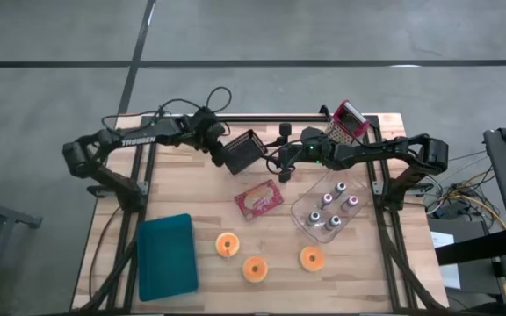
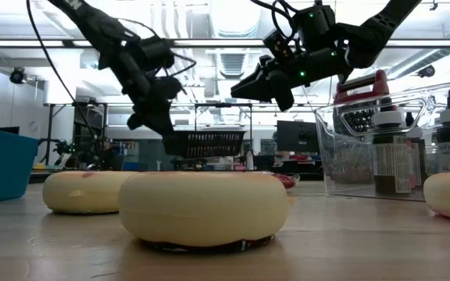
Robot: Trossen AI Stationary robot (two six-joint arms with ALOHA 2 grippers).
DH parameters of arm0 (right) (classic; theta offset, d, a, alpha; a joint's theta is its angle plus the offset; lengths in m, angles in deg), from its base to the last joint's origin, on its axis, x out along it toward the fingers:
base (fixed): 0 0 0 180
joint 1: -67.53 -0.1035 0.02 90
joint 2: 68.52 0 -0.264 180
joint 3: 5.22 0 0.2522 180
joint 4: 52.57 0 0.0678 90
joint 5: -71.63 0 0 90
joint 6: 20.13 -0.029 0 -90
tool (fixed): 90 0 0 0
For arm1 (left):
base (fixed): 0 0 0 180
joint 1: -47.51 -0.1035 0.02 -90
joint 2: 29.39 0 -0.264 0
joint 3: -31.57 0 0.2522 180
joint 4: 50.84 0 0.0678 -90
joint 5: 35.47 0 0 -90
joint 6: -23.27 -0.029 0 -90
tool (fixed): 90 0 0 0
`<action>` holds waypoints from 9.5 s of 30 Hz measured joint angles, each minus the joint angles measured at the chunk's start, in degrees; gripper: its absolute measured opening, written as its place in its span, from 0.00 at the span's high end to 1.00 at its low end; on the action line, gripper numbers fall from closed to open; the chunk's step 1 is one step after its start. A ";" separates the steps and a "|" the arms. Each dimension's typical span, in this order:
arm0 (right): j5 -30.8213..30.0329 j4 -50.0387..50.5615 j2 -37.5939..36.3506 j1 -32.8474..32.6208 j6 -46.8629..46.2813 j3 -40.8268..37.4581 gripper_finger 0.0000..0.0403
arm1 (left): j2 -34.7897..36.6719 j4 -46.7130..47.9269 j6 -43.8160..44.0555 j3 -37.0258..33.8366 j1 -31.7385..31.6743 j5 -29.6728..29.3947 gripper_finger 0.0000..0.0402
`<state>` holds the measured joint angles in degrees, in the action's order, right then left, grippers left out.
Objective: Pick & Place Food Item
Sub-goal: Adjust the black bin, then put the red popcorn bag into the black bin
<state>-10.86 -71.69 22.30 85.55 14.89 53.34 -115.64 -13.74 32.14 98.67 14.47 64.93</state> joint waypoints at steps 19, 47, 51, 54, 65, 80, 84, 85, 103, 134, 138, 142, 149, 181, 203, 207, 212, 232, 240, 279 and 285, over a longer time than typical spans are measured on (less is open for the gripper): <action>0.00 0.00 0.00 0.00 -0.02 0.00 0.65 | -5.00 2.42 3.58 0.00 -1.88 2.25 0.94; 0.00 -0.02 0.00 0.00 -0.03 0.00 0.65 | 5.54 3.02 -3.38 0.37 -0.64 -0.19 0.42; 0.00 -0.01 0.00 0.00 -0.06 0.00 0.65 | 9.53 2.66 -11.69 0.06 7.28 -7.03 0.42; 0.00 -0.01 0.00 0.00 -0.01 0.00 0.65 | 10.45 1.95 -16.38 -0.17 16.48 -19.37 0.42; 0.00 0.00 0.00 0.00 -0.06 0.00 0.65 | 3.88 -5.88 -24.50 -4.06 41.99 -44.33 0.42; 0.00 0.00 0.00 0.00 0.00 0.00 0.65 | -2.41 -13.98 -22.75 -4.94 42.70 -38.88 0.42; 0.00 0.00 0.00 0.00 -0.05 0.00 0.65 | -2.90 -13.92 -22.65 -4.94 42.75 -33.74 0.42; 0.00 -0.01 0.00 0.00 0.04 0.00 0.65 | -2.90 -13.91 -23.65 -4.94 42.77 -33.69 0.42; 0.00 0.00 0.00 0.00 -0.06 0.00 0.65 | -11.62 -15.72 -30.23 -4.94 49.95 -35.77 0.42; 0.00 0.00 0.02 0.00 -0.05 0.00 0.65 | -17.70 -20.45 -35.30 -4.83 45.65 -37.01 0.42; 0.00 -0.01 0.01 0.00 0.01 0.00 0.65 | -17.76 -20.58 -35.33 -4.87 45.24 -36.95 0.42; 0.00 -0.01 0.00 0.00 0.03 0.00 0.65 | -17.76 -20.60 -36.13 -4.87 45.17 -36.16 0.44; 0.00 0.00 0.00 0.00 -0.06 0.00 0.65 | -17.85 -20.74 -36.12 -4.94 45.14 -34.41 0.61; 0.00 -0.02 0.00 0.00 -0.04 0.00 0.65 | -11.26 -19.94 -36.13 -3.43 45.64 -34.82 1.00; 0.00 -0.04 0.00 0.00 0.03 0.00 0.65 | -1.86 -2.79 -31.24 4.97 46.60 -42.05 1.00; 0.01 -0.02 0.00 0.00 0.01 0.00 0.65 | -0.59 0.56 -29.54 7.04 46.62 -43.55 1.00; 0.00 -0.04 0.00 0.00 0.03 0.00 0.65 | 1.04 4.99 -29.19 9.96 46.62 -46.48 1.00; 0.00 -0.02 0.00 0.00 0.03 0.00 0.65 | 2.89 16.59 -34.07 17.44 36.72 -56.79 1.00; 0.00 -0.01 0.00 0.00 -0.06 0.00 0.65 | 2.91 15.38 -41.29 17.77 28.12 -50.98 1.00; 0.00 -0.02 0.02 0.00 0.02 0.00 0.65 | -1.16 7.51 -58.04 17.62 16.66 -36.49 1.00; 0.00 0.00 0.00 0.00 -0.07 0.00 0.65 | -1.50 7.26 -58.19 17.62 16.27 -36.51 1.00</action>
<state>-10.86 -71.70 22.30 85.55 14.82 53.34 -117.14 -6.48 -26.05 116.29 30.75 28.42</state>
